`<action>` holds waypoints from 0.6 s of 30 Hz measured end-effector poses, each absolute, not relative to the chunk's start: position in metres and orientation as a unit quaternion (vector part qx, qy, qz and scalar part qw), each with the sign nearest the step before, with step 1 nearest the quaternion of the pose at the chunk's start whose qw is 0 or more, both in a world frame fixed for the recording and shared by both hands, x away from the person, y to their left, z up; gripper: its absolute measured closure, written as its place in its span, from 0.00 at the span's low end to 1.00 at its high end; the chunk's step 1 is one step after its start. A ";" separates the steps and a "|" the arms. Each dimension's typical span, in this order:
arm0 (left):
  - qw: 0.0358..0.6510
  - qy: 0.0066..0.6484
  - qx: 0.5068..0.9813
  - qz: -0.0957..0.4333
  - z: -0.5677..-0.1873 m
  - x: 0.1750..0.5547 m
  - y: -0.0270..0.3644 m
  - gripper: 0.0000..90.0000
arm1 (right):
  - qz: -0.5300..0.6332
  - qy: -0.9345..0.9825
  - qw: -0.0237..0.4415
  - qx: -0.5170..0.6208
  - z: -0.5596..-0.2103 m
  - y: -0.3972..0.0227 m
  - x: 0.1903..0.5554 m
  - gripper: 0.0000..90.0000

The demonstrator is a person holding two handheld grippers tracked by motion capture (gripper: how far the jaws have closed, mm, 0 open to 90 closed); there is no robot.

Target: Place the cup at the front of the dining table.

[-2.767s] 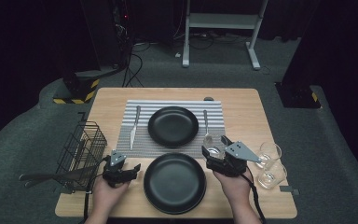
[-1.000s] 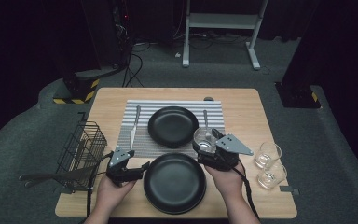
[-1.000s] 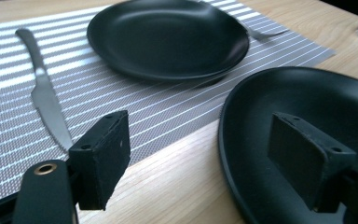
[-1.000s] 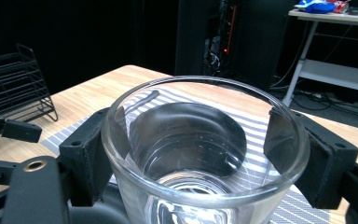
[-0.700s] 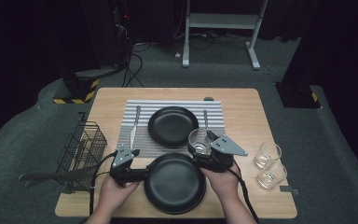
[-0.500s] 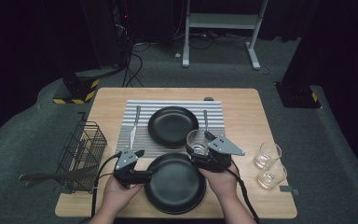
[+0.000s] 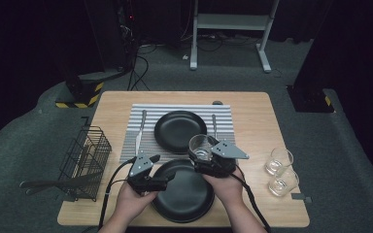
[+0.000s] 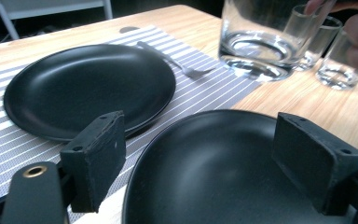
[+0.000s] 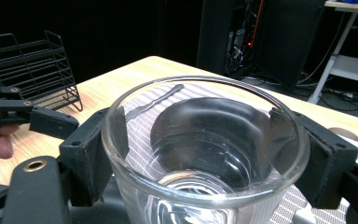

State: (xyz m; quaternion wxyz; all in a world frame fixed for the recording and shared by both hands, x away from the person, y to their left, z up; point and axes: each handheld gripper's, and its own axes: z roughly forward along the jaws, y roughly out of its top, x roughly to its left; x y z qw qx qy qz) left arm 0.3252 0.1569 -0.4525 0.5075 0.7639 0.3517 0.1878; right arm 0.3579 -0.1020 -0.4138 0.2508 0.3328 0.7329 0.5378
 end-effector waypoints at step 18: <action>0.535 0.334 0.754 0.182 -0.453 0.329 0.141 0.19 | 0.547 0.738 0.234 0.318 -0.415 -0.082 0.356 0.21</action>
